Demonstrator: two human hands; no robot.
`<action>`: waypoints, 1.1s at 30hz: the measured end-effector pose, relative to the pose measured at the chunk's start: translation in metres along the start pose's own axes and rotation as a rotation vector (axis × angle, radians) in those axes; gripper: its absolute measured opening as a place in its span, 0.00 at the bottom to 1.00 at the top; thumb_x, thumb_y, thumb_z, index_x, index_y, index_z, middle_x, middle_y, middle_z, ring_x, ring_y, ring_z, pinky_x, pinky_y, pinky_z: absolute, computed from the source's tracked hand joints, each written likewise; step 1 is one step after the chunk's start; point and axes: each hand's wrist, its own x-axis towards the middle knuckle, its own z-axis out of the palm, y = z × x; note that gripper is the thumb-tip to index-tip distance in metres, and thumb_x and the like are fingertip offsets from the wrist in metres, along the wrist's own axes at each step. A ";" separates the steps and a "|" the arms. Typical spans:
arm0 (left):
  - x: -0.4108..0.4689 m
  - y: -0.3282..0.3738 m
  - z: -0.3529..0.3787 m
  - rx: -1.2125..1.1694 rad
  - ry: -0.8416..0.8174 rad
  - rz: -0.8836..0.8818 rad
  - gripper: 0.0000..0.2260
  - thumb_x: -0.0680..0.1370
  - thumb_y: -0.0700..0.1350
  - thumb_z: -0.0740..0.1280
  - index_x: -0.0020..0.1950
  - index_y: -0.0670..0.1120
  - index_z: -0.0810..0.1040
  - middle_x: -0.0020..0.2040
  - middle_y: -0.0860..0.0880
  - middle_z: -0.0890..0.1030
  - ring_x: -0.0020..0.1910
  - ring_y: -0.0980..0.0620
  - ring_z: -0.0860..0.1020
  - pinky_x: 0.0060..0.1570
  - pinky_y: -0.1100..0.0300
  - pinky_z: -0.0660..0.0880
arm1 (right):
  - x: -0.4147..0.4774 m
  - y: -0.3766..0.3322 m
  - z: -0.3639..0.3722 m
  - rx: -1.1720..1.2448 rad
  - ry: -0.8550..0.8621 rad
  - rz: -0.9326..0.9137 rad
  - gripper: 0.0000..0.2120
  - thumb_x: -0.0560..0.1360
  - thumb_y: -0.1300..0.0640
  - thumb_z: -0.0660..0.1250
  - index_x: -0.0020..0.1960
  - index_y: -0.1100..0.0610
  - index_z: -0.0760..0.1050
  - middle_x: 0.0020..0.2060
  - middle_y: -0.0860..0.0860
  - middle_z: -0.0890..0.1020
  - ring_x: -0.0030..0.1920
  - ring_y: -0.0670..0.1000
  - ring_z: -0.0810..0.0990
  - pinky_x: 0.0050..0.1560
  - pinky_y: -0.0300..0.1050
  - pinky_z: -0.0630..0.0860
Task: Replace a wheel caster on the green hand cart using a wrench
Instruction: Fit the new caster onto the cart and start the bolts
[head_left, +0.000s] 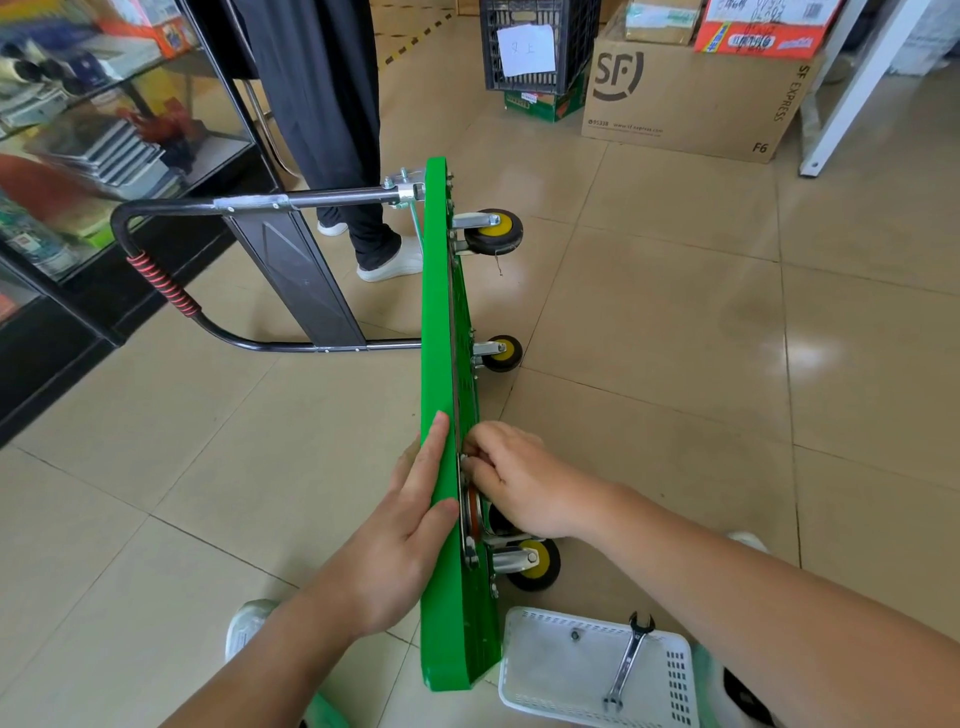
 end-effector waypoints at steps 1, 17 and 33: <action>0.000 0.000 0.000 0.003 0.001 0.000 0.30 0.87 0.44 0.55 0.80 0.65 0.42 0.80 0.67 0.50 0.75 0.77 0.50 0.68 0.82 0.49 | -0.002 0.002 0.000 -0.040 0.025 -0.037 0.08 0.85 0.52 0.56 0.55 0.55 0.71 0.49 0.48 0.72 0.50 0.48 0.70 0.54 0.46 0.66; 0.000 -0.001 0.001 -0.026 -0.012 0.006 0.30 0.83 0.52 0.53 0.80 0.67 0.40 0.81 0.65 0.50 0.76 0.75 0.50 0.70 0.80 0.48 | 0.005 -0.003 -0.012 0.086 -0.086 0.023 0.09 0.84 0.53 0.58 0.52 0.58 0.72 0.44 0.52 0.74 0.43 0.52 0.73 0.43 0.48 0.71; 0.003 0.000 -0.002 -0.022 -0.088 -0.018 0.31 0.84 0.53 0.52 0.80 0.65 0.35 0.80 0.68 0.45 0.76 0.76 0.48 0.72 0.78 0.49 | 0.005 0.000 -0.011 0.191 -0.073 0.082 0.06 0.82 0.52 0.62 0.49 0.52 0.75 0.35 0.47 0.77 0.32 0.44 0.72 0.33 0.35 0.68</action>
